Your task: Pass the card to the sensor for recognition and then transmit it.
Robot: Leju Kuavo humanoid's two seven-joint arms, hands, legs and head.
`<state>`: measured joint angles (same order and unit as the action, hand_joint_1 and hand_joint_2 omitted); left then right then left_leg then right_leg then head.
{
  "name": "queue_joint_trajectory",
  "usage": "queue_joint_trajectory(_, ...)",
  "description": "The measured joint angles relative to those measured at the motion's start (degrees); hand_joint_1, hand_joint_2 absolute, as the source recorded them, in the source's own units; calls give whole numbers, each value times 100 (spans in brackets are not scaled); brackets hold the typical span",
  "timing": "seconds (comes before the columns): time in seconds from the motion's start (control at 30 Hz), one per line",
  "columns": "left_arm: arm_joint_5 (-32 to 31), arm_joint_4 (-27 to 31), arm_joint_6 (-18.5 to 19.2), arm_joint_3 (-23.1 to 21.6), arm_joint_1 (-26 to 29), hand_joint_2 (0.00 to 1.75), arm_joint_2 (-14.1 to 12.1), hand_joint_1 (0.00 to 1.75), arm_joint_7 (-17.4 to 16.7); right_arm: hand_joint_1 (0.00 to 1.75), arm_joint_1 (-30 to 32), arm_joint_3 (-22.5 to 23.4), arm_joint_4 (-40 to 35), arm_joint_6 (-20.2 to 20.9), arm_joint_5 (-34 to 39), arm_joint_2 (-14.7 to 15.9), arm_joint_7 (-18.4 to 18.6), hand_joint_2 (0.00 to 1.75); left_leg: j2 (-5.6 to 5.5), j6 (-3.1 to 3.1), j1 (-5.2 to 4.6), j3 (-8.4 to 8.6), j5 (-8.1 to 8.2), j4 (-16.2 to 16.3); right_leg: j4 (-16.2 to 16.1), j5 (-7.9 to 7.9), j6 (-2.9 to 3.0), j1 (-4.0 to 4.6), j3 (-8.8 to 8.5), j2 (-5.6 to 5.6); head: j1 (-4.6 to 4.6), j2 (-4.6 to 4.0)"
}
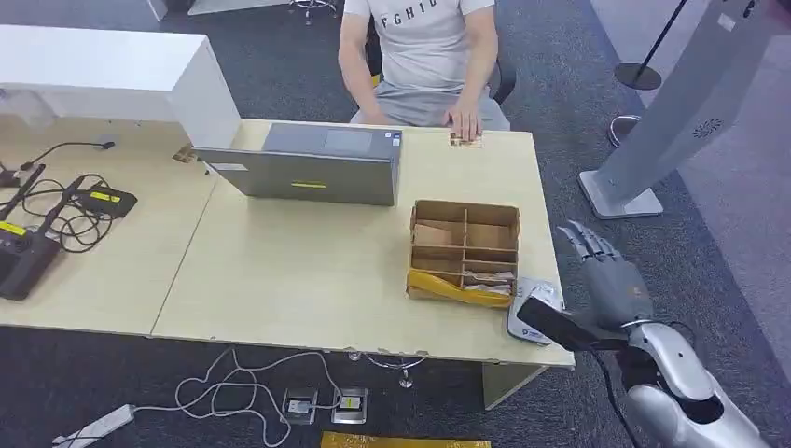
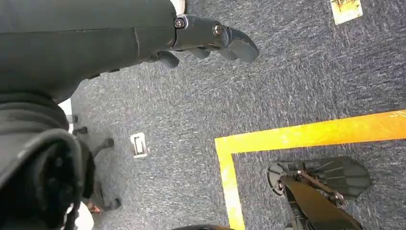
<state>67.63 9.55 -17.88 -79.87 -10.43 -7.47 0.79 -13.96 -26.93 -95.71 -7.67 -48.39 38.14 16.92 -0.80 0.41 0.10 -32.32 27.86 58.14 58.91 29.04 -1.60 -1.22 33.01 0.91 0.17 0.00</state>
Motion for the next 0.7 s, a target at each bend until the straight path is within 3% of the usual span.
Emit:
queue_joint_trajectory(0.2, 28, 0, 0, 0, 0, 0, 9, 0, 0, 0, 72, -57, -13, 177, 155, -238, 205, 175, 1, 0, 0, 2, -1, 0, 0, 0, 0, 0, -1, -1, 0, 0)
queue_joint_trajectory(0.7, -2, 0, -2, 2, 0, 0, 42, 0, 0, 0, 65, -122, -2, 138, 24, -616, 181, 175, 1, 0, 0, 2, 0, 0, 0, 0, 0, 0, -1, -1, 0, 0)
